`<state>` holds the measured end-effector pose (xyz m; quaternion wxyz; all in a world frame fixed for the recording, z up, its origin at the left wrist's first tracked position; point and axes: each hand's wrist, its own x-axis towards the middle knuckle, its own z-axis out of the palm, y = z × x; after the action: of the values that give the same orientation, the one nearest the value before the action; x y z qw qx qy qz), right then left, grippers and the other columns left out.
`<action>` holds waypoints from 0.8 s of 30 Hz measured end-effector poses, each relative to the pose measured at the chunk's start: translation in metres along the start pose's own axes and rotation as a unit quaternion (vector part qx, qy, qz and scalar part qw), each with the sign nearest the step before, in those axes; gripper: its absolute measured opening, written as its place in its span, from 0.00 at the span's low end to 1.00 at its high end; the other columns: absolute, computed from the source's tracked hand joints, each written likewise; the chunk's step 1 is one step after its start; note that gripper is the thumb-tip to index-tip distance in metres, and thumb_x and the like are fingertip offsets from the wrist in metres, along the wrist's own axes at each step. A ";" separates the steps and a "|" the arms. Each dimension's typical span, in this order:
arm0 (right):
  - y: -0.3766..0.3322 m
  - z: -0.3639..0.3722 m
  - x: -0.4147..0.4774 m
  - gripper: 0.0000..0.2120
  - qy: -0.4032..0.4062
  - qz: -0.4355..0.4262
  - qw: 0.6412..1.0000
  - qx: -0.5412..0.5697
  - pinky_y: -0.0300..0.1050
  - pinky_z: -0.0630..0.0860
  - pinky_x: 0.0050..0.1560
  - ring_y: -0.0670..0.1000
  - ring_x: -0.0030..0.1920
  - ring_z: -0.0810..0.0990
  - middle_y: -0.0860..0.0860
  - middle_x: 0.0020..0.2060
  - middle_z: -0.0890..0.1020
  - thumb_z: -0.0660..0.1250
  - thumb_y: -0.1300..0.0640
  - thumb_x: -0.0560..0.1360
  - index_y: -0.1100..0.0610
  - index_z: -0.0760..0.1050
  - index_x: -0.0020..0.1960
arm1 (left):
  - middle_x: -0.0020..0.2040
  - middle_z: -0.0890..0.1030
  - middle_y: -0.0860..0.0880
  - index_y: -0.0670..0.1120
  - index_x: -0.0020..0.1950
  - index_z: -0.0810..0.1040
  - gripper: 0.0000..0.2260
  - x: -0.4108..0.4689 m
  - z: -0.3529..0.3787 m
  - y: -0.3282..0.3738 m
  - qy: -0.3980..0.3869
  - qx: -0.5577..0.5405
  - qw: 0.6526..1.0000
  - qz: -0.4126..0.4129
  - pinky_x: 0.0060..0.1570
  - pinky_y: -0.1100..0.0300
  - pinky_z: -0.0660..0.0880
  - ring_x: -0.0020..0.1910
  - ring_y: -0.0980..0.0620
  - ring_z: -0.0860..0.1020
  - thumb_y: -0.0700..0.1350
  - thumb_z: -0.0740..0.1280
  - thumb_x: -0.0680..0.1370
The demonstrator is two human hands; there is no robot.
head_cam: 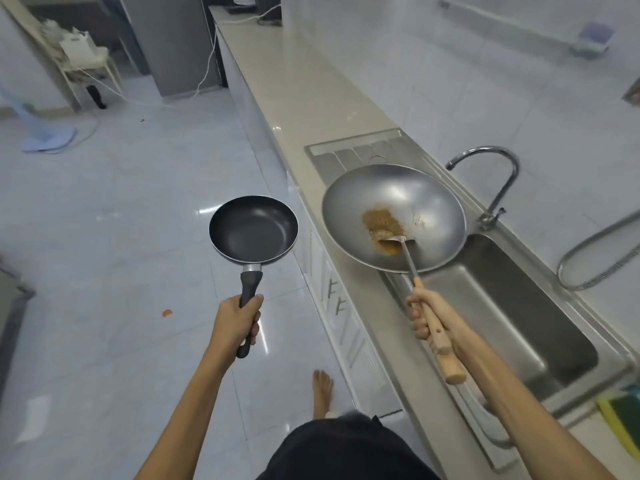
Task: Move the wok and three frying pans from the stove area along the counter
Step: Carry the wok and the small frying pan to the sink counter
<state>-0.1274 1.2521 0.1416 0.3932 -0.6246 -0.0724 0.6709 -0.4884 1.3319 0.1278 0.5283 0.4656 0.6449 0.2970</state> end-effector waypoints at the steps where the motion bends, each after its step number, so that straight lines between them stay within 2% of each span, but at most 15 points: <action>1: -0.019 0.007 0.017 0.12 -0.002 0.003 1.000 -0.002 0.34 0.63 0.15 0.46 0.16 0.66 0.50 0.22 0.69 0.62 0.59 0.76 0.55 0.67 0.34 | 0.26 0.73 0.49 0.42 0.40 0.72 0.13 0.021 0.001 0.006 0.002 -0.008 1.000 -0.007 0.21 0.59 0.71 0.21 0.52 0.70 0.47 0.67 0.80; 6: -0.112 0.030 0.091 0.11 -0.011 -0.003 1.000 -0.003 0.34 0.65 0.16 0.46 0.17 0.68 0.49 0.22 0.70 0.62 0.59 0.77 0.56 0.69 0.37 | 0.27 0.72 0.49 0.43 0.37 0.71 0.16 0.118 0.009 0.047 0.040 -0.039 0.998 -0.036 0.20 0.62 0.68 0.20 0.54 0.69 0.50 0.69 0.80; 12: -0.196 0.053 0.166 0.10 0.000 -0.020 1.000 0.013 0.35 0.66 0.16 0.46 0.17 0.69 0.48 0.23 0.71 0.62 0.58 0.77 0.55 0.69 0.37 | 0.27 0.71 0.47 0.43 0.38 0.71 0.13 0.197 0.014 0.080 0.062 -0.024 0.997 -0.049 0.20 0.63 0.67 0.19 0.53 0.68 0.47 0.68 0.78; 17: -0.239 0.078 0.233 0.09 0.005 -0.030 0.998 0.058 0.37 0.69 0.16 0.45 0.19 0.71 0.48 0.25 0.73 0.64 0.56 0.76 0.56 0.72 0.38 | 0.27 0.71 0.47 0.43 0.38 0.72 0.11 0.280 0.008 0.106 0.032 0.014 0.998 -0.057 0.23 0.61 0.66 0.19 0.52 0.68 0.46 0.69 0.76; 21: -0.273 0.107 0.279 0.10 0.030 -0.033 0.995 0.086 0.36 0.68 0.16 0.45 0.18 0.70 0.48 0.23 0.72 0.63 0.58 0.76 0.56 0.70 0.36 | 0.22 0.71 0.49 0.41 0.37 0.73 0.13 0.350 0.004 0.130 0.000 0.049 0.998 -0.045 0.20 0.61 0.68 0.17 0.55 0.69 0.45 0.71 0.77; 24: -0.296 0.130 0.306 0.11 0.045 -0.030 0.990 0.128 0.35 0.67 0.16 0.44 0.18 0.69 0.47 0.22 0.71 0.61 0.58 0.77 0.55 0.69 0.36 | 0.23 0.72 0.50 0.41 0.38 0.72 0.12 0.398 -0.009 0.153 -0.031 0.067 0.996 -0.041 0.20 0.62 0.68 0.18 0.55 0.69 0.44 0.71 0.77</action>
<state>-0.0869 1.6938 0.1035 0.4932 -0.5962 0.0133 0.6333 -0.4566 1.7570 0.1032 0.5274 0.4821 0.6652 0.2165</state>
